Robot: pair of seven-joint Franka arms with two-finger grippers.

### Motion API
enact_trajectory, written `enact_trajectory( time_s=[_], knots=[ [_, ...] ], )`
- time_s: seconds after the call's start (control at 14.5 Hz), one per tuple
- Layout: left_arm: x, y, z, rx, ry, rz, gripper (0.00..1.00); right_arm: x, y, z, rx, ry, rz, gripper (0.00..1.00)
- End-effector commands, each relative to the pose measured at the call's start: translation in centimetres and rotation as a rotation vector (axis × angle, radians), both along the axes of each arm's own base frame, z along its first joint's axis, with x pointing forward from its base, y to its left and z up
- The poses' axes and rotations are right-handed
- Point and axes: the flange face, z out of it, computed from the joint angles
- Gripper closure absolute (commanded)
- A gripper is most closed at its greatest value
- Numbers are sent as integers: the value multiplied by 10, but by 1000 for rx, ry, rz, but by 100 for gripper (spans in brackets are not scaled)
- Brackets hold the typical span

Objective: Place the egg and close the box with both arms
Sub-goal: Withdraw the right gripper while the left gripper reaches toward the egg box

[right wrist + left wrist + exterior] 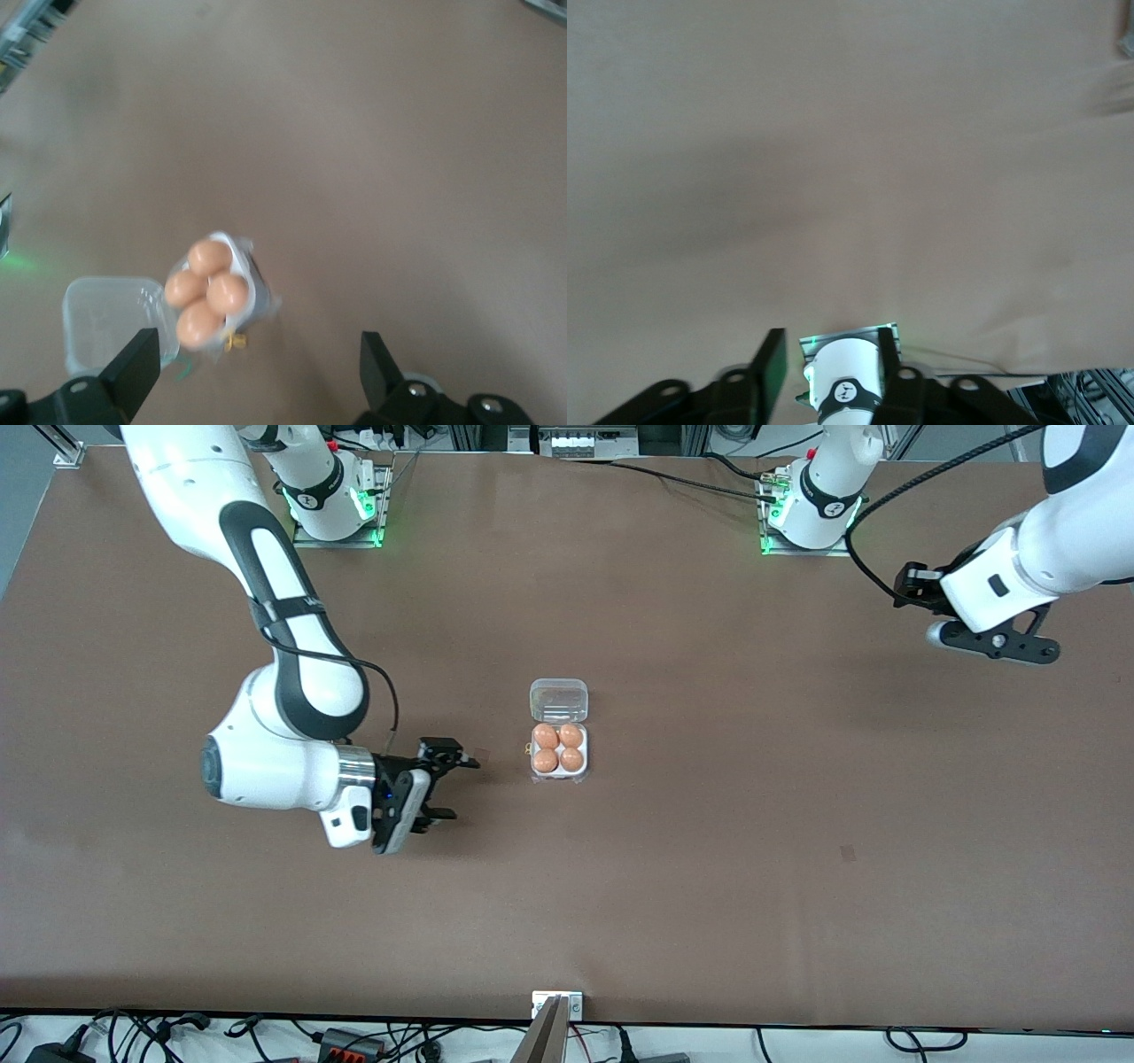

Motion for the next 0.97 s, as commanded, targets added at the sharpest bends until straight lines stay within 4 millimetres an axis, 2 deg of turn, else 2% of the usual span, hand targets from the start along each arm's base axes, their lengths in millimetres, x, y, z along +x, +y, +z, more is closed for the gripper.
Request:
enact_trajectory(
  time_s=[0.0,0.21,0.41,0.48,0.55,0.69,0.76,0.9],
  knots=[
    [-3,-36,-10,-51,55,-36,91,2,-31,21,-89,166,-127,0],
    [-13,-101,-25,-15,63,-52,91,11,-83,40,-153,343,-299,0],
    [-22,-148,-49,-62,42,21,92,14,-115,48,-211,454,-450,0],
    [-32,-174,-57,-55,34,62,91,14,-123,47,-231,497,-503,0],
    [-43,-209,-65,-46,-2,94,91,13,-130,47,-247,530,-545,0],
    [-64,-266,-94,-44,-32,137,91,13,-141,46,-322,562,-635,0],
    [-75,-287,-110,-54,-41,145,92,12,-140,45,-365,577,-670,0],
    [-108,-332,-147,-70,-92,156,92,11,-140,50,-383,612,-740,0]
  ],
)
